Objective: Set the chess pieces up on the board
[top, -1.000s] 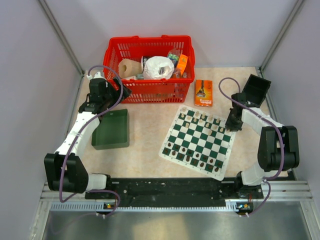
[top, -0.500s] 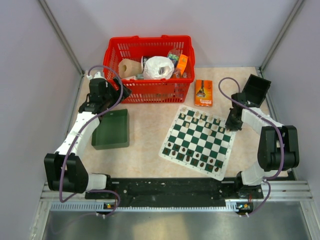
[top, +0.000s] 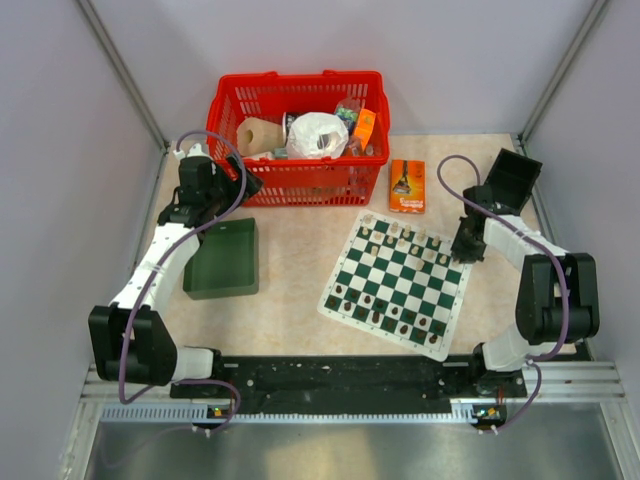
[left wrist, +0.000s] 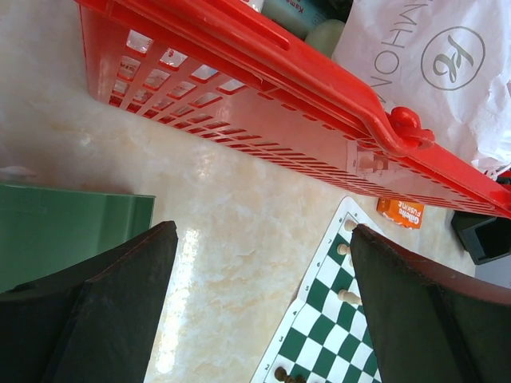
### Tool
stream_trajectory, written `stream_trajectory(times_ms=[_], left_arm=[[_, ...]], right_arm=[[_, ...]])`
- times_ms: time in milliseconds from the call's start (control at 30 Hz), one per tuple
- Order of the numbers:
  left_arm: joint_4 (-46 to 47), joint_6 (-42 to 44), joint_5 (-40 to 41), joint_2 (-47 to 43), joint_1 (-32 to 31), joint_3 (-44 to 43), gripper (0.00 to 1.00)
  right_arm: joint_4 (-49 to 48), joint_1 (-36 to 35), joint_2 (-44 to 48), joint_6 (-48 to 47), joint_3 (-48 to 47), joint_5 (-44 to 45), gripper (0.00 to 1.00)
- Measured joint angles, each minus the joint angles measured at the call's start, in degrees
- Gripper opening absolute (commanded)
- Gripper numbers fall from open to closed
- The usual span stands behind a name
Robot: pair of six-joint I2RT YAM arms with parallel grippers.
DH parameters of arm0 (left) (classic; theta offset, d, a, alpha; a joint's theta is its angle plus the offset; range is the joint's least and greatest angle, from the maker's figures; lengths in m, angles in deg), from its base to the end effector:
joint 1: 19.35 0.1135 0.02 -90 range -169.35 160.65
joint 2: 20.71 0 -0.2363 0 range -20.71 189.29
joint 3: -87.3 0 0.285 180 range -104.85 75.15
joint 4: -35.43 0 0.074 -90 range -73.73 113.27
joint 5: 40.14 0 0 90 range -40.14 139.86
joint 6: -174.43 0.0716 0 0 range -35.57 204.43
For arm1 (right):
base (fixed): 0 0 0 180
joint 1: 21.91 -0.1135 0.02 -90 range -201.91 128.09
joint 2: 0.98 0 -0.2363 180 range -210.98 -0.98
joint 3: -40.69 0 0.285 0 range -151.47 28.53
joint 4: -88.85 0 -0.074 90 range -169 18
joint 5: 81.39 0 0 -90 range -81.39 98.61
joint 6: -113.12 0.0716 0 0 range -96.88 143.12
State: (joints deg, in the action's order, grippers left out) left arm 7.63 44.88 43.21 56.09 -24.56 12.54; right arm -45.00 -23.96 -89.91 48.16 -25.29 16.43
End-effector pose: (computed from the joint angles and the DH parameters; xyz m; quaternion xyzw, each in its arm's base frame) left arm 0.3744 -0.0425 0.2612 -0.2272 0.8340 -0.2369 0.4436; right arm 0.3299 0.0021 0.1032 0.2076 0.9590 -0.0228 0.1916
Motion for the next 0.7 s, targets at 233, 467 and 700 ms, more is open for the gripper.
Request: stream_trajectory(times_ms=[233, 467, 700], left_arm=[[0.15, -0.22, 0.0, 0.0, 0.0, 0.0, 0.94], [0.15, -0.63, 0.0, 0.0, 0.0, 0.0, 0.94], [0.15, -0.79, -0.02, 0.0, 0.0, 0.0, 0.94]], right_arm=[[0.17, 0.0, 0.02, 0.0, 0.0, 0.02, 0.12], [0.13, 0.0, 0.02, 0.0, 0.0, 0.04, 0.13], [-0.04, 0.0, 0.02, 0.0, 0.0, 0.07, 0.14]])
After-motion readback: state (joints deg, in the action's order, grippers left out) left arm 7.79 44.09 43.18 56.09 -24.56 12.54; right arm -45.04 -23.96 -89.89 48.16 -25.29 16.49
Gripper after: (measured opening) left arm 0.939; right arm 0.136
